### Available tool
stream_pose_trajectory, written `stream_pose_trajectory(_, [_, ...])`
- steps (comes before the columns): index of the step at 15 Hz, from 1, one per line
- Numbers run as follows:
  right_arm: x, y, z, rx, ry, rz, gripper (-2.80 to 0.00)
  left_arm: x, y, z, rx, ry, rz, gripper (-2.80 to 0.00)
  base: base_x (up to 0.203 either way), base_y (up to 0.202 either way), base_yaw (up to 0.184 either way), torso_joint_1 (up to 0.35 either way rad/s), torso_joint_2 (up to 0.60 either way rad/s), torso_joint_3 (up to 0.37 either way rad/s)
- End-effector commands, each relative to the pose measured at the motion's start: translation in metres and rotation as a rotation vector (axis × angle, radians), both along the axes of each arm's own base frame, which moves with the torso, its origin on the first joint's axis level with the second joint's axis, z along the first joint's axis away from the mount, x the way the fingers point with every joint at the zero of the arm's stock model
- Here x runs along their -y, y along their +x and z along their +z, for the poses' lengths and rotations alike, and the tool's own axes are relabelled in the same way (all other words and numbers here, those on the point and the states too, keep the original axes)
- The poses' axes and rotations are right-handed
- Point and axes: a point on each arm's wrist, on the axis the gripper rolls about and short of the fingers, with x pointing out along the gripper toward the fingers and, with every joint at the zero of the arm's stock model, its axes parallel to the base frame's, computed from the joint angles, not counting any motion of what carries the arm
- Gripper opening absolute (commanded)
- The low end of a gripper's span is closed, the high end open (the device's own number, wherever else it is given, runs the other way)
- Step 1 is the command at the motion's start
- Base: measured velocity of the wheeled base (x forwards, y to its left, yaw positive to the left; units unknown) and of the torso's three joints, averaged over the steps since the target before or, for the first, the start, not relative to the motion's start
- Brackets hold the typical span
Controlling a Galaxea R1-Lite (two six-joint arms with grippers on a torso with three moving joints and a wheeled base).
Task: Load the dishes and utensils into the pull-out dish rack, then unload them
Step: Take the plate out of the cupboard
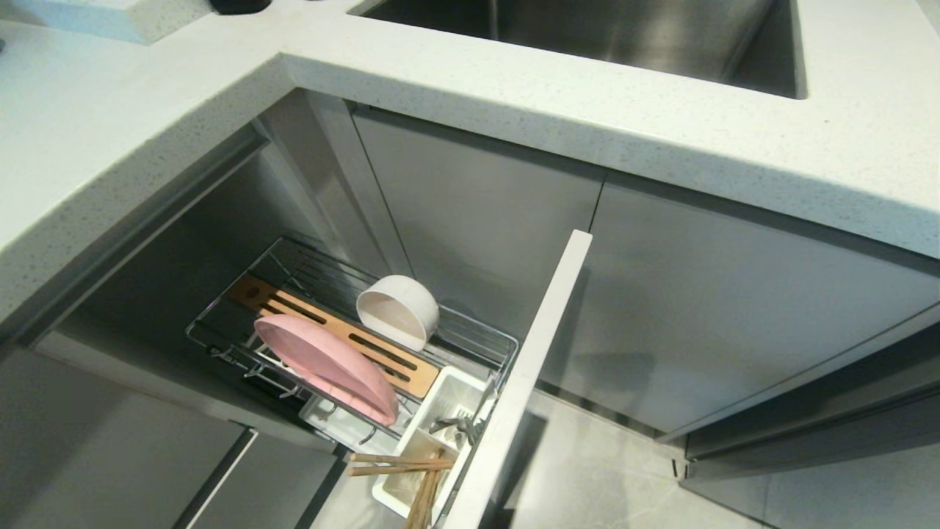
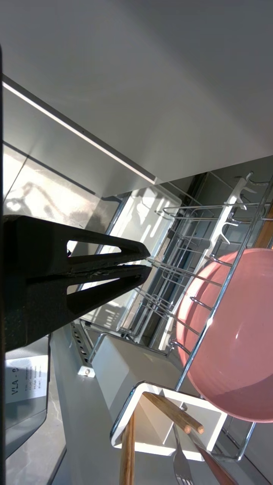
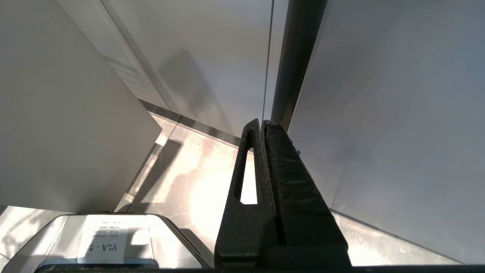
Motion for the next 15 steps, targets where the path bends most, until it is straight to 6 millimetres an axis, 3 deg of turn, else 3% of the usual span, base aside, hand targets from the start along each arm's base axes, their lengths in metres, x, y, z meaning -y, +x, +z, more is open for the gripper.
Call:
stream_pose_trajectory(1, [0.0000, 0.0001, -0.0004, -0.002, 0.000, 0.000, -2.80, 0.0000, 0.0003, -0.0004, -0.004, 0.000, 0.001, -2.80, 0.000, 0.000, 0.000, 0.000, 0.00, 0.000])
stream_pose_trajectory(15, [0.0000, 0.0001, -0.0004, -0.002, 0.000, 0.000, -2.80, 0.0000, 0.0003, -0.0004, -0.004, 0.000, 0.001, -2.80, 0.000, 0.000, 0.000, 0.000, 0.00, 0.000])
